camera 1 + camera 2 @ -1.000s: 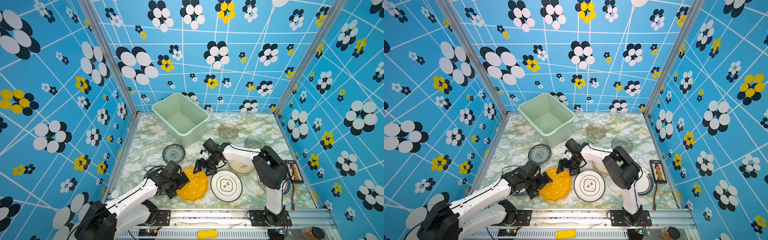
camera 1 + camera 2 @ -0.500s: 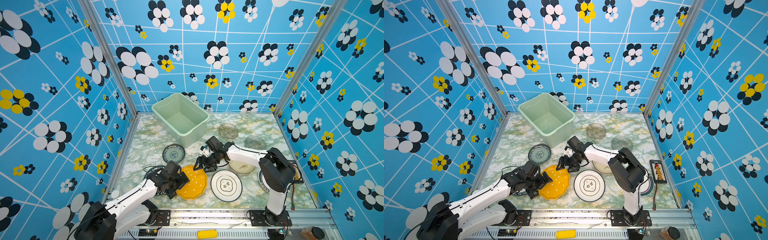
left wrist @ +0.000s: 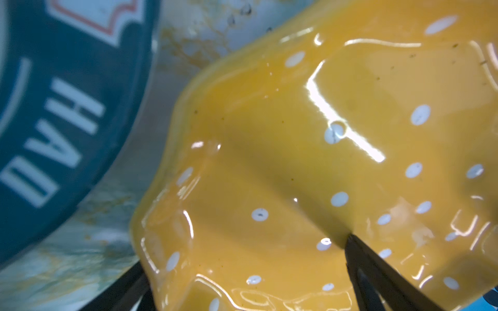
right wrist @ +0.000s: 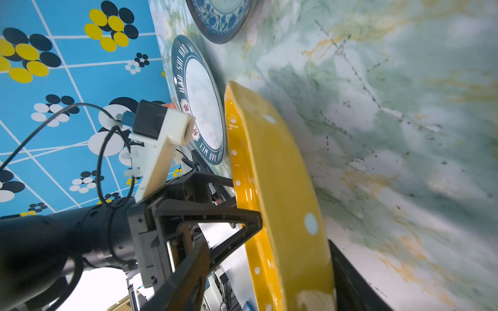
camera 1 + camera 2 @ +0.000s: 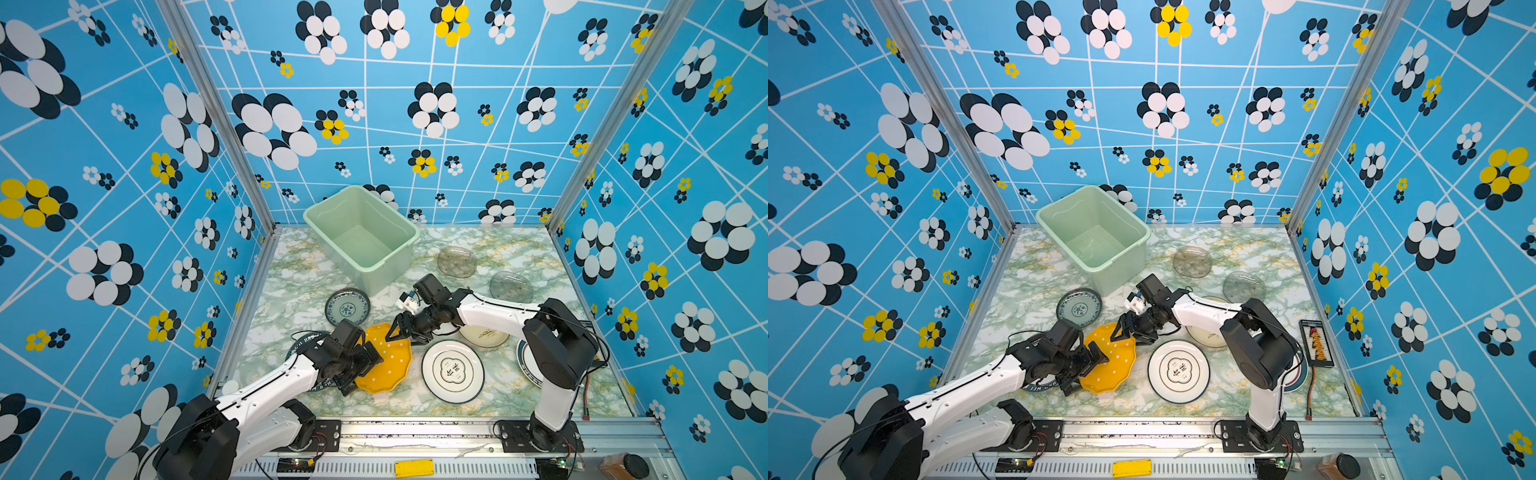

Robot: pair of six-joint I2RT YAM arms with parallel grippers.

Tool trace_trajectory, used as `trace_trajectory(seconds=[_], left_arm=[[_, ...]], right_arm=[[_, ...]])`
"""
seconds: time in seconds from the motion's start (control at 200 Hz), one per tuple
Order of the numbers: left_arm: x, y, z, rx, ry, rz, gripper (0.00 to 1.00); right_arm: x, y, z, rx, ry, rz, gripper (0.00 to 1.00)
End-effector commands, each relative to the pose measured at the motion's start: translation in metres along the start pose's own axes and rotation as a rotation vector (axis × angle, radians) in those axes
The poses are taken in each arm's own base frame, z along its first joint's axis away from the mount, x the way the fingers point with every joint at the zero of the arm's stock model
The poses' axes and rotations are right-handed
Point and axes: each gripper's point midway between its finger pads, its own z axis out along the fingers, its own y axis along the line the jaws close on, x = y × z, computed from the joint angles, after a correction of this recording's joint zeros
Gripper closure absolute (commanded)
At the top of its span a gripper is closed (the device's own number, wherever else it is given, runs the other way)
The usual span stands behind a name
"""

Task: Place the plates into the plastic bin on the countertop
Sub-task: Pick up the plate from the bottom-center of the table.

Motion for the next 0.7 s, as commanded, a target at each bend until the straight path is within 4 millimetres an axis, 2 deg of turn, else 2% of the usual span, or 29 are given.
trace_trajectory(seconds=[0.0, 0.185, 0.495, 0.695], left_arm=[[-0.0049, -0.0294, -0.0001, 0.102, -0.022, 0.042, 0.01], [-0.0052, -0.0308, -0.0012, 0.104, -0.024, 0.047, 0.02], [-0.0055, -0.0330, -0.0010, 0.108, -0.023, 0.050, 0.01], [-0.0054, -0.0355, -0.0005, 0.113, -0.018, 0.054, 0.01]], right_arm=[[0.0182, 0.0461, -0.0010, -0.144, 0.065, -0.067, 0.37], [0.0172, 0.0422, 0.0005, -0.130, 0.060, -0.056, 0.48], [0.0164, 0.0401, 0.0006, -0.122, 0.049, -0.042, 0.59], [0.0150, 0.0423, -0.0006, -0.131, 0.040, -0.039, 0.74]])
